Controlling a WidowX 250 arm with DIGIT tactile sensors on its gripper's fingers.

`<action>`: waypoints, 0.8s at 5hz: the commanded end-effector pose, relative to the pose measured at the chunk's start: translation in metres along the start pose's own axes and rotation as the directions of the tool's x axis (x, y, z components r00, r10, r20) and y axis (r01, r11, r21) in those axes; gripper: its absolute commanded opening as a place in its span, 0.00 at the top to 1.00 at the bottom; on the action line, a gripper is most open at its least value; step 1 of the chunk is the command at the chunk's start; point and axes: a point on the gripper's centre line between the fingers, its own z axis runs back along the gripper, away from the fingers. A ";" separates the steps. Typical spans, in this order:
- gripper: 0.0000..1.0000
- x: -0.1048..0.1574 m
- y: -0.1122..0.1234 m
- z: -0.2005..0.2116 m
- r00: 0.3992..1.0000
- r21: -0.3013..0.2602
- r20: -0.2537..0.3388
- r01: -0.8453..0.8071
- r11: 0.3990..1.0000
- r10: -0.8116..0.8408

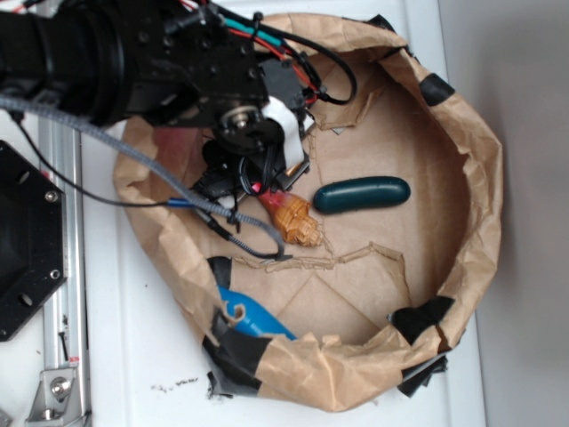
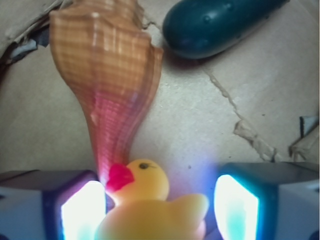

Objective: Grab the yellow duck.

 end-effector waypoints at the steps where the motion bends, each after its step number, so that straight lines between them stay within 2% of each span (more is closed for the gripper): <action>1: 1.00 0.002 0.003 0.028 0.996 -0.007 0.048 -0.076 0.997 0.076; 2: 1.00 0.019 0.013 0.069 0.975 -0.006 0.123 -0.186 0.983 0.185; 4: 1.00 0.050 0.009 0.130 0.952 -0.025 0.170 -0.255 0.967 0.256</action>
